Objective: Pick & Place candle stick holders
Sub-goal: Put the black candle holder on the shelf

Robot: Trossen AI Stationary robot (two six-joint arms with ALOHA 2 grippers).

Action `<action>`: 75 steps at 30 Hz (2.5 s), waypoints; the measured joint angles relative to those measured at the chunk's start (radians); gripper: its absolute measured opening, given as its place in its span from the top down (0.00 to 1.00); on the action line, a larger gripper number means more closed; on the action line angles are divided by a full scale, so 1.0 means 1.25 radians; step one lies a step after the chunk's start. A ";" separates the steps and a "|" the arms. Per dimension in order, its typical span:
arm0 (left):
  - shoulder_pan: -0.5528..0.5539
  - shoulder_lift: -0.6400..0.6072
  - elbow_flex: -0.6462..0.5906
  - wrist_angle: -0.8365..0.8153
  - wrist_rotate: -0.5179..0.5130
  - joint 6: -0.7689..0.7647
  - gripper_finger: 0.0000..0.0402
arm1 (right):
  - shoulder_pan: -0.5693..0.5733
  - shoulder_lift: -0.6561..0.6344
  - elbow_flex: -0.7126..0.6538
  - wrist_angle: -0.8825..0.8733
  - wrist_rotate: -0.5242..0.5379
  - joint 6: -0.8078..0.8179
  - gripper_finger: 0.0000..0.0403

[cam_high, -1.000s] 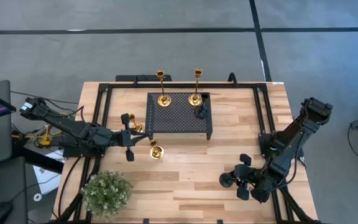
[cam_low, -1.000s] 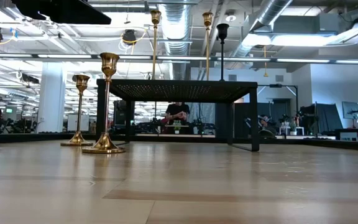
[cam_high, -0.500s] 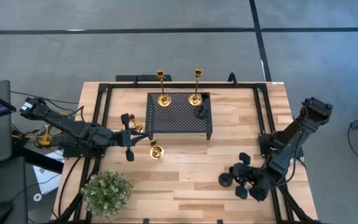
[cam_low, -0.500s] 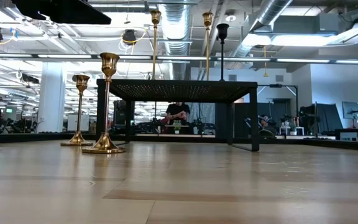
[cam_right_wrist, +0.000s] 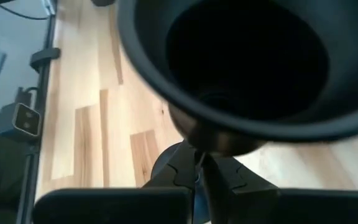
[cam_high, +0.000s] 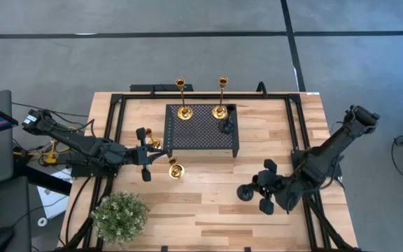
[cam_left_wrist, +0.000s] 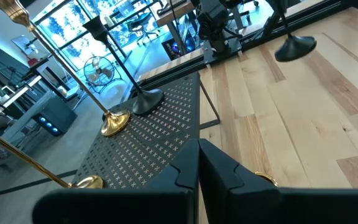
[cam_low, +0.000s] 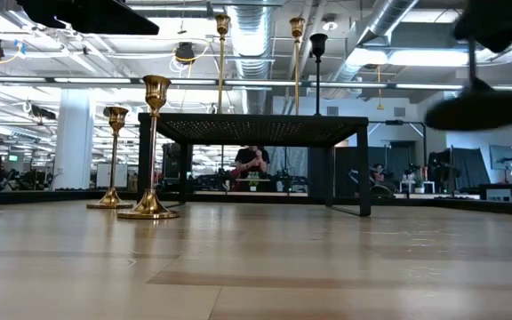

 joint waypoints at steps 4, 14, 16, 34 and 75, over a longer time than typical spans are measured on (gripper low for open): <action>0.000 0.000 0.000 0.000 0.000 0.003 0.98 | -0.051 -0.017 0.032 -0.004 -0.056 -0.121 1.00; 0.000 0.000 0.000 0.000 0.000 0.009 0.98 | -0.180 -0.014 0.042 -0.042 -0.125 -0.183 1.00; 0.000 0.000 0.000 0.000 0.000 0.009 0.98 | -0.205 -0.013 0.042 -0.046 -0.126 -0.190 1.00; 0.000 0.000 0.000 0.020 0.000 0.058 0.98 | -0.425 -0.013 0.042 0.078 -0.285 -0.243 1.00; 0.000 -0.001 0.000 0.040 0.000 0.052 0.98 | -0.677 0.218 0.364 0.021 -0.397 -0.499 1.00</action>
